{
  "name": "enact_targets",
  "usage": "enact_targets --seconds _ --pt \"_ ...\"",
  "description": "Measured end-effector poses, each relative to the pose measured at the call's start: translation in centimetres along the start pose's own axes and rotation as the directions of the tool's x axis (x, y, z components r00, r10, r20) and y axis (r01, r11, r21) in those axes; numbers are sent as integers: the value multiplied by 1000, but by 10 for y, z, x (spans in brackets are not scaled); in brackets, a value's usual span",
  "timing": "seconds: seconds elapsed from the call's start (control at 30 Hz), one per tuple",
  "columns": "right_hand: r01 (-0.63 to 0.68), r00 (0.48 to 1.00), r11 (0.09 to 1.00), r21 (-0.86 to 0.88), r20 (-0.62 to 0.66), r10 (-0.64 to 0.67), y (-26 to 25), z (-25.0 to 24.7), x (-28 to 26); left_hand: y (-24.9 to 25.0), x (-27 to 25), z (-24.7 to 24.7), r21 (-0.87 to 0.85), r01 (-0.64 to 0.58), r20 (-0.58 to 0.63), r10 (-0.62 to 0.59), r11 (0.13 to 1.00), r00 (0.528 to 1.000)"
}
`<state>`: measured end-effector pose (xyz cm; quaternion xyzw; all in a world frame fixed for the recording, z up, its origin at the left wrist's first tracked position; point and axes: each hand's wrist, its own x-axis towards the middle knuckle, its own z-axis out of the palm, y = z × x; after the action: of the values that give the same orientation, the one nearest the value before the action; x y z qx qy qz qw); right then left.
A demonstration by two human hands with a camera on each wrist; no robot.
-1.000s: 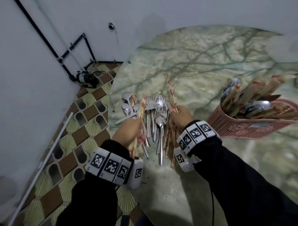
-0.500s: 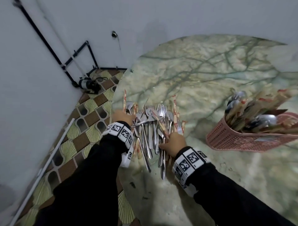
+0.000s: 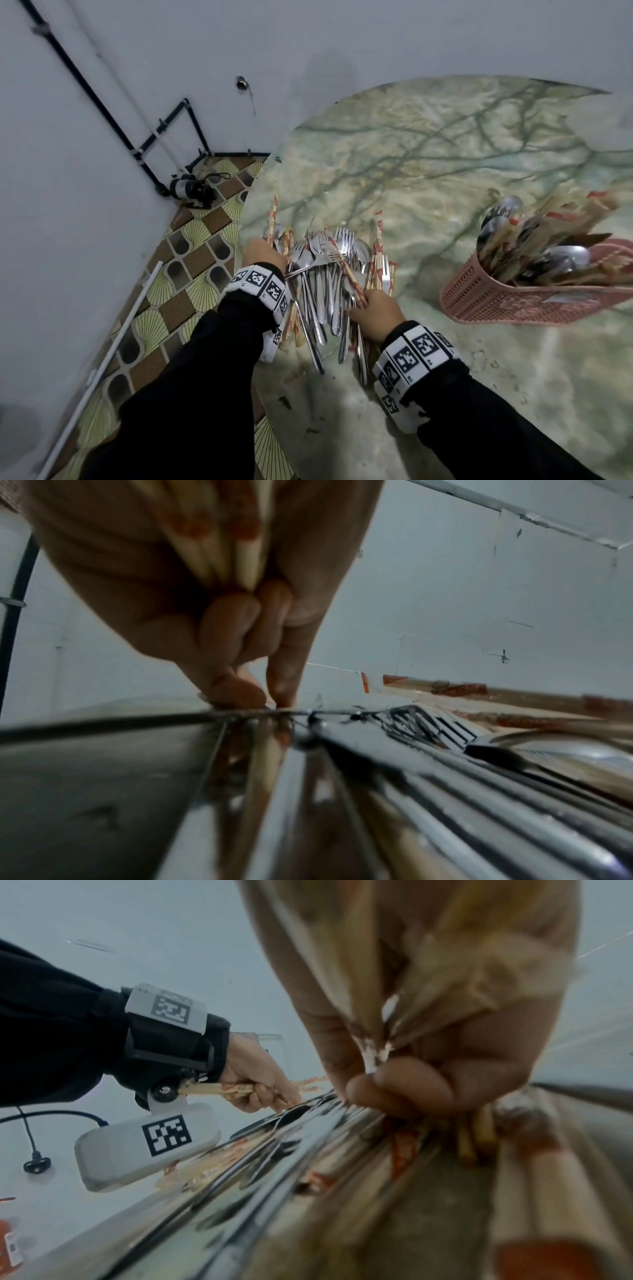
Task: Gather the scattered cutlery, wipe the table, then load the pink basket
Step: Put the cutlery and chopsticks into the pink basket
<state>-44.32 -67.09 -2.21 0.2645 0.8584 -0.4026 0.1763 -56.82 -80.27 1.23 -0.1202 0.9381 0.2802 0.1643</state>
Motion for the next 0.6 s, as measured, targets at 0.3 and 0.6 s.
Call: enact_targets --seconds 0.3,0.6 --pt "25 1000 996 84 13 -26 -1 -7 -6 2 -5 1 1 -23 5 23 1000 1000" --pt "12 1000 917 400 5 -15 7 -12 -14 0 -3 -6 -141 47 118 -31 989 993"
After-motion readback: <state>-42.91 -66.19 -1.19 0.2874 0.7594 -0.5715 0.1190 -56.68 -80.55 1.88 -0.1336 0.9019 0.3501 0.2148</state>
